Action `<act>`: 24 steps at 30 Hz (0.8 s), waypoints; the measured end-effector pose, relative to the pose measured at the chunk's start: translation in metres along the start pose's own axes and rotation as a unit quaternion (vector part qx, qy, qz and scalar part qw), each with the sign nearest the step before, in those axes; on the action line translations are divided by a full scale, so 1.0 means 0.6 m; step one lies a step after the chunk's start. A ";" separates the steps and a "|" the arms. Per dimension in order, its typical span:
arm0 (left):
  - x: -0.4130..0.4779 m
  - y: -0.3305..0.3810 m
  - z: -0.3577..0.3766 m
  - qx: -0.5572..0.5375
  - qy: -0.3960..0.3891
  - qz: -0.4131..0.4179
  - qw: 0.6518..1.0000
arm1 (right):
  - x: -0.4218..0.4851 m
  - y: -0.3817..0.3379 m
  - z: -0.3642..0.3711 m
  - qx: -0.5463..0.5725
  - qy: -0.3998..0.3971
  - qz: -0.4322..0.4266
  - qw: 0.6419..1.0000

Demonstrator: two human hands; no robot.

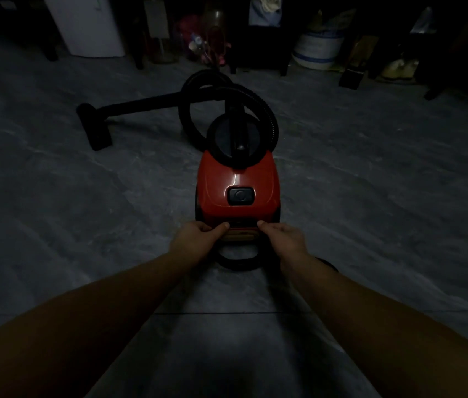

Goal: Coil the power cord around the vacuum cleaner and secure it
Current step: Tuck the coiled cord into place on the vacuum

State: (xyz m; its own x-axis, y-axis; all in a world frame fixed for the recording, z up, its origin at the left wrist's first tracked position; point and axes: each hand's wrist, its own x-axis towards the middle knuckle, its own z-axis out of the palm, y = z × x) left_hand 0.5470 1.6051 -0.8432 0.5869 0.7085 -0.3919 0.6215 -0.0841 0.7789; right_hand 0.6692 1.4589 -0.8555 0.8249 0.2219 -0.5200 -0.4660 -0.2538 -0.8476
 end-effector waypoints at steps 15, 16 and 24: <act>-0.029 -0.006 -0.005 0.134 0.109 0.222 0.960 | -0.029 0.005 0.002 -0.099 0.018 -0.222 0.970; -0.028 -0.008 -0.008 0.135 0.106 0.238 0.956 | -0.027 0.007 -0.002 -0.105 0.012 -0.232 0.967; -0.021 -0.014 -0.022 0.158 0.076 0.294 0.940 | -0.020 0.023 -0.007 -0.120 -0.010 -0.249 0.961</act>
State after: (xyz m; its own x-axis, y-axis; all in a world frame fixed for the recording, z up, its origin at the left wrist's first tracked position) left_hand 0.5275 1.6060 -0.8384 0.8109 0.5648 0.1531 0.3503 -0.6781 0.6461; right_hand 0.6539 1.4489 -0.8606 0.9192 0.3891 -0.0606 0.0733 -0.3202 -0.9445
